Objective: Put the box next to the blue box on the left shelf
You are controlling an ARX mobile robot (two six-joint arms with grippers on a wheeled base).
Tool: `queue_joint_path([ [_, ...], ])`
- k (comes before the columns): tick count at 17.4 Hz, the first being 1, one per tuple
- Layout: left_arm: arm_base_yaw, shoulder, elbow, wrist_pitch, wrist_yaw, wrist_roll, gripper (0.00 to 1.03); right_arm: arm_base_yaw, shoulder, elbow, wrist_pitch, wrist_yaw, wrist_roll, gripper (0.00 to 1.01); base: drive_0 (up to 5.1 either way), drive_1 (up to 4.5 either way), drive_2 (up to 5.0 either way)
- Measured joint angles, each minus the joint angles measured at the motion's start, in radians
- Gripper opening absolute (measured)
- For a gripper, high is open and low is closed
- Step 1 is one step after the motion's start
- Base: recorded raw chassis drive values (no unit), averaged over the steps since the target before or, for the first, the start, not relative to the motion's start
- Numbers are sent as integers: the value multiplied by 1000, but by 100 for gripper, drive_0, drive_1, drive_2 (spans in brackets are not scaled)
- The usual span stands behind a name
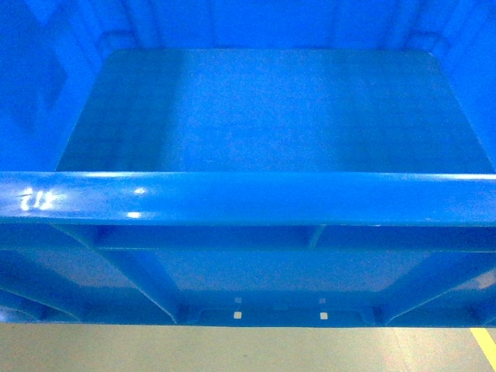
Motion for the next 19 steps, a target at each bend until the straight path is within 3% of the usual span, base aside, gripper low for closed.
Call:
queue_joint_path([
  [12, 0, 0, 0, -1, 0, 0, 9, 0, 0, 0, -1, 0, 0, 10, -1, 410, -411],
  [15, 0, 4, 0, 5, 1, 0, 9, 0, 0, 0, 3, 1, 0, 10, 0, 0, 0],
  [19, 0, 4, 0, 4, 1, -1, 9, 0, -1, 0, 0, 3, 0, 10, -498, 247, 247],
])
